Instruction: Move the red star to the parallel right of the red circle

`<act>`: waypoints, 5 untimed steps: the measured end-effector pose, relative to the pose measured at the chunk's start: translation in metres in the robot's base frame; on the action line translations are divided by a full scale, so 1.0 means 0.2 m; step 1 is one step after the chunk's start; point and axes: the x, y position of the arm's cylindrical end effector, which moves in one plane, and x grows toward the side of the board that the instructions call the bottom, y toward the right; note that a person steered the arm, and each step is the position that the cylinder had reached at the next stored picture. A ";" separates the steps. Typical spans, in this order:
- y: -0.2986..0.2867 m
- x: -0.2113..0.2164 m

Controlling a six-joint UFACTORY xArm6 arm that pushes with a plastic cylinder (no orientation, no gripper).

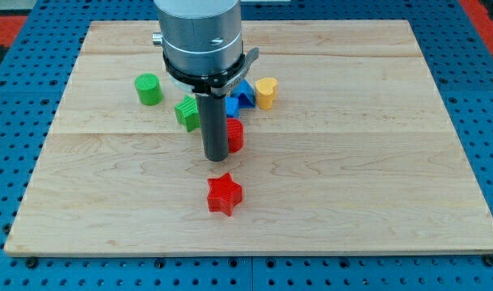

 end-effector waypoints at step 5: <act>0.55 0.42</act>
